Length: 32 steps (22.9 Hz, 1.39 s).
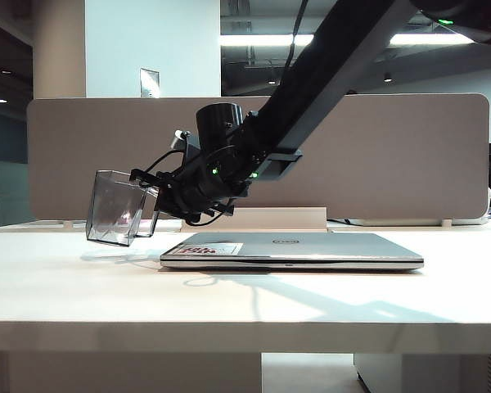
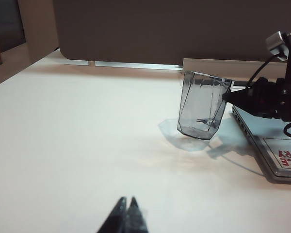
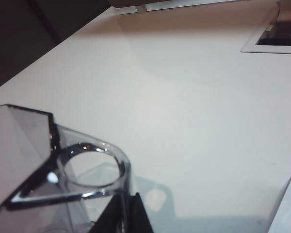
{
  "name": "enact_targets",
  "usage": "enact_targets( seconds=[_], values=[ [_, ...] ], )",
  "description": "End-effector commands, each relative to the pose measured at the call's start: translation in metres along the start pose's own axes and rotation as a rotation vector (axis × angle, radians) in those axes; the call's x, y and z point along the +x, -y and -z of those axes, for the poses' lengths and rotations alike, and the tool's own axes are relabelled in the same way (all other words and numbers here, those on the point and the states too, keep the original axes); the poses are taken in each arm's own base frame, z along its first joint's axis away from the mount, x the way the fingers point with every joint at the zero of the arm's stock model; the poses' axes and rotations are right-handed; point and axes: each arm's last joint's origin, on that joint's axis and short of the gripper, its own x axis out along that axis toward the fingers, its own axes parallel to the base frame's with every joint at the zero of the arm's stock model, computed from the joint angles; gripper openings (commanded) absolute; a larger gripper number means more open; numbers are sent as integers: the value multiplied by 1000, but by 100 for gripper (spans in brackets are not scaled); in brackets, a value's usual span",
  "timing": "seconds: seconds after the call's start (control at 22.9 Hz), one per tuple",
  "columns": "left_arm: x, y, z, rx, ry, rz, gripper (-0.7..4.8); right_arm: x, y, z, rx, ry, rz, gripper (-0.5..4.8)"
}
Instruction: Pick up the water cup and place it on the side of the laptop close to you.
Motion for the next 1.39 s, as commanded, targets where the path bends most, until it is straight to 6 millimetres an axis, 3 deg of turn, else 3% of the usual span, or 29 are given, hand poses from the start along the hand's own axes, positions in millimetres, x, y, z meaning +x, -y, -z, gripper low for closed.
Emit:
enact_targets(
  seconds=[0.04, 0.39, 0.78, 1.39],
  values=[
    [0, 0, -2, -3, 15, 0, -3, -1, -6, -9, -34, 37, -20, -3],
    [0, 0, -2, -3, 15, 0, -3, -1, -11, -22, -169, 2, -11, -2],
    [0, 0, -2, -3, 15, 0, -3, -18, -21, -59, -308, -68, 8, -2],
    [0, 0, -2, -3, 15, 1, -3, -89, -1, -150, -320, -104, 60, -2]
  ],
)
